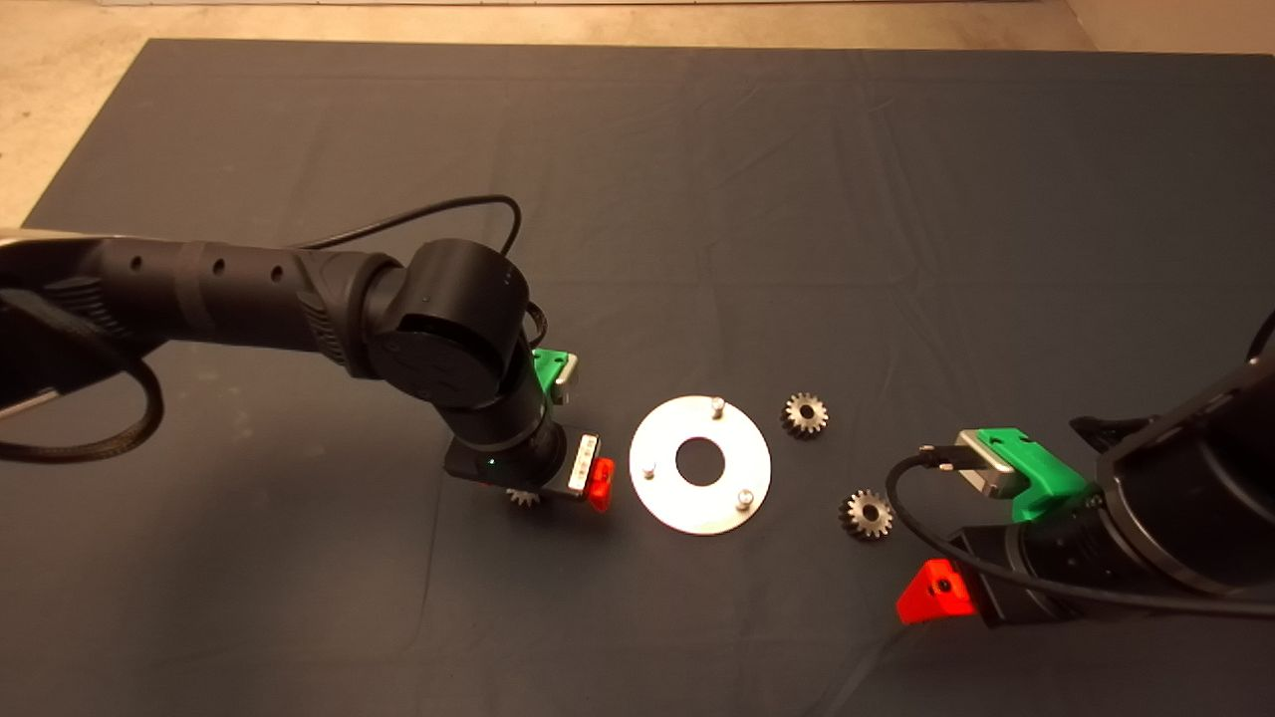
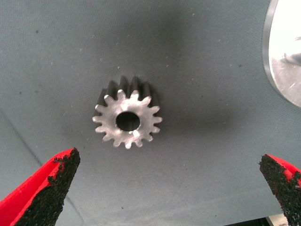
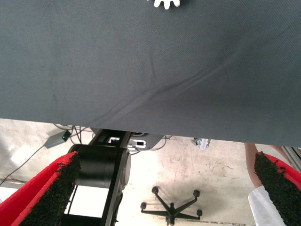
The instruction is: Install three planetary gears onto the carrier pins
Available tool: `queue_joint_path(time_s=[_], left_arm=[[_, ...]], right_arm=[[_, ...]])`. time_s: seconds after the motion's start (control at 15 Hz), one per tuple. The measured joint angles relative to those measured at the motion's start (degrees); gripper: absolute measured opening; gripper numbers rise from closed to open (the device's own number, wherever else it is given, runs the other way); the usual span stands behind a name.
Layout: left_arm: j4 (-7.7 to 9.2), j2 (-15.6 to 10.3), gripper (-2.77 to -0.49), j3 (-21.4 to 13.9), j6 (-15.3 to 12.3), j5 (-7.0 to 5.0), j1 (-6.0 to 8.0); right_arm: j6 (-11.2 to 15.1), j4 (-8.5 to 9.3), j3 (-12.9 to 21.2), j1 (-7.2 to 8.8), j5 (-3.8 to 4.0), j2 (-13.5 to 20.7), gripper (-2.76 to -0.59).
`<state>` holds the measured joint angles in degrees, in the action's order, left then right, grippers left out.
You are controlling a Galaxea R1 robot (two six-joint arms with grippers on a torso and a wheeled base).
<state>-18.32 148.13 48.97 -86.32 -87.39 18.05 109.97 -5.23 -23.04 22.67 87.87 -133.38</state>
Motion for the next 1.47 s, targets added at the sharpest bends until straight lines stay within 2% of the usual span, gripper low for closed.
queue_joint_path(time_s=[0.33, 0.53, 0.93, 1.47], left_arm=[[-0.50, 0.0, -0.49, 0.9, 0.5, -0.04, -0.88], [-0.89, 0.0, -0.49, 1.4, 1.6, -0.01, -2.05], [-1.24, 0.0, -0.49, 2.7, 3.6, -0.04, -2.95], [-2.73, 0.0, -0.49, 4.0, 5.7, -0.01, -2.99]], right_arm=[[0.0, 0.00, 0.0, 0.01, 0.00, 0.0, -0.61], [0.0, -0.01, 0.0, 0.01, 0.00, 0.0, -0.61], [0.0, 0.00, 0.0, 0.00, -0.02, 0.0, -0.61], [0.0, 0.00, 0.0, 0.00, 0.00, 0.0, -0.61]])
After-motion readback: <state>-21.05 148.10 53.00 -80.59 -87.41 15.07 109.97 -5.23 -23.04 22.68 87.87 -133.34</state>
